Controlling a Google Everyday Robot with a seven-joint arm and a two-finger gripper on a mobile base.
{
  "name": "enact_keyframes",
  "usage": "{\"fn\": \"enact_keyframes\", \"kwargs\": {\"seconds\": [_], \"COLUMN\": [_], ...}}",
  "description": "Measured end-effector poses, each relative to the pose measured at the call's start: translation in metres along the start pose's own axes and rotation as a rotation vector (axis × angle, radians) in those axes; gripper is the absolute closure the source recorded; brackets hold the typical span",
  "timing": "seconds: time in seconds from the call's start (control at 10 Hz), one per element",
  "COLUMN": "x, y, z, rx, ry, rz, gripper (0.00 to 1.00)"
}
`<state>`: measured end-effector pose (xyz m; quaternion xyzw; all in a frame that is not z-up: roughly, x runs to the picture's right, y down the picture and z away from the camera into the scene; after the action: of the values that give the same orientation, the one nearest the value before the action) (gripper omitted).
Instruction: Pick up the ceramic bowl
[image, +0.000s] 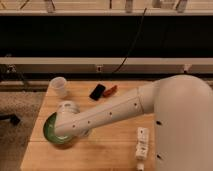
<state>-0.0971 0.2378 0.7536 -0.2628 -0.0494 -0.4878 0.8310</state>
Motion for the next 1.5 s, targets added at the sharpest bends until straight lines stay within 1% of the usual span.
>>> {"fn": "enact_keyframes", "kwargs": {"seconds": [0.2, 0.4, 0.7, 1.0, 1.1, 1.2, 1.3, 1.4, 1.5], "x": [-0.008, -0.008, -0.017, -0.019, -0.02, -0.021, -0.021, -0.022, -0.022], "y": [-0.005, -0.004, -0.008, -0.008, -0.009, -0.009, -0.009, -0.01, -0.011], "z": [0.004, 0.007, 0.011, 0.014, 0.014, 0.014, 0.015, 0.015, 0.015], "rx": [-0.004, -0.009, -0.015, -0.023, -0.023, -0.023, -0.023, -0.024, -0.024], "ry": [-0.002, -0.002, -0.004, -0.003, -0.002, -0.001, 0.002, 0.002, 0.003], "rz": [-0.004, 0.0, -0.011, -0.007, -0.01, -0.01, -0.01, -0.009, -0.011], "gripper": [0.2, 0.2, 0.2, 0.2, 0.21, 0.24, 0.24, 0.2, 0.22]}}
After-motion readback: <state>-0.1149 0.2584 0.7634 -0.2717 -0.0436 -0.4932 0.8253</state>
